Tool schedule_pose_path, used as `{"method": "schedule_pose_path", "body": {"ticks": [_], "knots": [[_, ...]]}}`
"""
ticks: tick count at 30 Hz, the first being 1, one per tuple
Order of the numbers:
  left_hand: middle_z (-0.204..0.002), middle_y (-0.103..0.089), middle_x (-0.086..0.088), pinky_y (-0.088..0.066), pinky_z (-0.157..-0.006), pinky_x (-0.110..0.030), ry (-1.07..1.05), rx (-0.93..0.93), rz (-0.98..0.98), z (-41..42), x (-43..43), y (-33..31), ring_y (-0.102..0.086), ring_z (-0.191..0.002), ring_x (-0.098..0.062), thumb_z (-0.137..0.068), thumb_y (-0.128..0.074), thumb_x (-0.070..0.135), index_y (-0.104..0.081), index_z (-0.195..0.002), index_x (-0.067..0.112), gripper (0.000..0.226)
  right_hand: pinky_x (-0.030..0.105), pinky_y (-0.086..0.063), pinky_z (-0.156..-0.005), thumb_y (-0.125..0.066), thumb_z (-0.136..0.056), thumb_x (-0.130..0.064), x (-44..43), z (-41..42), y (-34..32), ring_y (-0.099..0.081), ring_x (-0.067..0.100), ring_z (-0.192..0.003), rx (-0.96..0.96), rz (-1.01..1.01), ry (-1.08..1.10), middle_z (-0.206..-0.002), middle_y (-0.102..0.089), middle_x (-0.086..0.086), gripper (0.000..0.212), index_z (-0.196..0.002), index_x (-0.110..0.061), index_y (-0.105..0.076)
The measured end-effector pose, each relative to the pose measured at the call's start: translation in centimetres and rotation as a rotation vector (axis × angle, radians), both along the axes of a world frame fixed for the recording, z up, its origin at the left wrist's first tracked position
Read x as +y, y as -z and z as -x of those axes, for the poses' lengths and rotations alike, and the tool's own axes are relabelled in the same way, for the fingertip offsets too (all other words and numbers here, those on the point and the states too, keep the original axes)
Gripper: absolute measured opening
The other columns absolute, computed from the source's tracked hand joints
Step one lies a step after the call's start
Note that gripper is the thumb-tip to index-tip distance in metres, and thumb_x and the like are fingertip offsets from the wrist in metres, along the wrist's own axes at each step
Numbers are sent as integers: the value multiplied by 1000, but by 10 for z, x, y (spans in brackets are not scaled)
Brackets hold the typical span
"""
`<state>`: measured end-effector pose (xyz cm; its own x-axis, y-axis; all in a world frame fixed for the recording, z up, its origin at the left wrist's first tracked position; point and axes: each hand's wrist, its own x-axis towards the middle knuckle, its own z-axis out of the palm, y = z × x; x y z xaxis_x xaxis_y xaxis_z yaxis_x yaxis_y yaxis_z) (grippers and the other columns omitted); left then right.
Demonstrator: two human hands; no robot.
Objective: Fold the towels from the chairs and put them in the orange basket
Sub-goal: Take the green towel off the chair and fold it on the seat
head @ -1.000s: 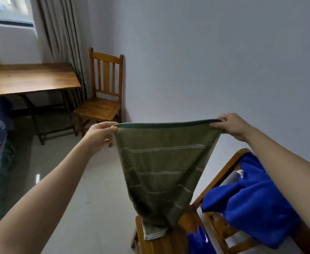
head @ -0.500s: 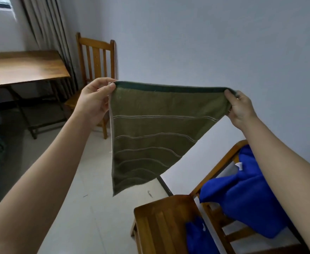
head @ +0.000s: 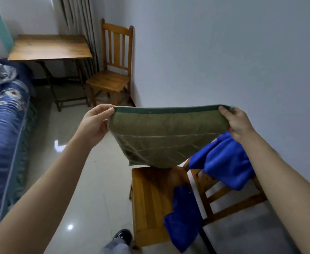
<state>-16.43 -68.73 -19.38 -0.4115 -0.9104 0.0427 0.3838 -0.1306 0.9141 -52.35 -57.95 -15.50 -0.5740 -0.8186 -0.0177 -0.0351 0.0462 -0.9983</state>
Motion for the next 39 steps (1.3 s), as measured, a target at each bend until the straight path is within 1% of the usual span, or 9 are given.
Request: {"method": "schedule_pose_path", "body": {"ticks": [2,4,7,10,15,19,31,36,39], "knots": [[-71,-68,1,-54,-55,-22,-3,-20,-39,-6,36,14,-63,-61,-11,-37,-91,43,-72,-74,21,47,20,-52,-57,-78,-62,-45,35,-4,12,-61,8,-66,-8,-10,-68,-70,-64,-4,31,-72,-20,-62],[-71,-68,0,-54,-54,-21,-15,-32,-89,-13,65,26,-63,-60,-11,-35,-91,42,-72,-74,19,50,19,-53,-56,-81,-41,-55,65,-5,23,-64,4,-64,-21,-28,-112,-67,-68,-7,52,-77,-20,-66],[-70,-67,-3,-54,-51,-22,-39,-63,-182,-19,105,44,-64,-59,-12,-42,-90,36,-71,-76,16,43,23,-53,-59,-72,-69,-39,103,-11,40,-63,14,-76,-13,-106,-130,-81,-66,2,25,-81,-18,-63],[-78,-62,-9,-54,-53,-23,-52,-126,-291,-20,139,70,-63,-63,-16,-76,-66,15,-64,-86,7,12,27,-53,-60,-58,-88,-18,135,-15,71,-58,22,-79,-41,-211,-76,-85,-61,9,8,-84,-12,-58],[-86,-61,-14,-52,-72,-34,-112,-434,-380,-14,178,133,-58,-81,-26,-88,-56,9,-63,-92,2,10,31,-47,-65,-59,-89,-15,174,-25,140,-58,25,-79,-47,-411,5,-89,-62,14,8,-83,-10,-59],[-86,-63,-17,-48,-71,-33,-101,-596,-469,-8,190,186,-55,-79,-26,-87,-59,5,-64,-83,5,7,29,-45,-57,-57,-91,-15,187,-36,183,-59,23,-73,-93,-553,57,-85,-62,15,10,-84,-8,-58],[-85,-61,-14,-48,-66,-29,-145,-651,-714,0,154,248,-56,-78,-24,-89,-56,2,-62,-85,5,7,30,-47,-63,-59,-90,-19,132,-38,236,-59,28,-84,-56,-764,121,-87,-63,15,12,-78,-15,-60],[-87,-61,-12,-47,-66,-28,-157,-682,-743,-1,126,269,-55,-84,-25,-90,-55,2,-63,-91,3,8,28,-44,-59,-55,-93,-19,94,-41,255,-56,20,-74,-17,-808,118,-82,-61,12,15,-80,-11,-59],[-89,-63,-13,-48,-69,-30,-156,-684,-748,-2,107,285,-56,-88,-27,-90,-54,4,-64,-92,3,10,33,-47,-69,-53,-93,-22,71,-43,271,-58,23,-80,-19,-841,113,-87,-62,12,15,-88,-9,-60]]}}
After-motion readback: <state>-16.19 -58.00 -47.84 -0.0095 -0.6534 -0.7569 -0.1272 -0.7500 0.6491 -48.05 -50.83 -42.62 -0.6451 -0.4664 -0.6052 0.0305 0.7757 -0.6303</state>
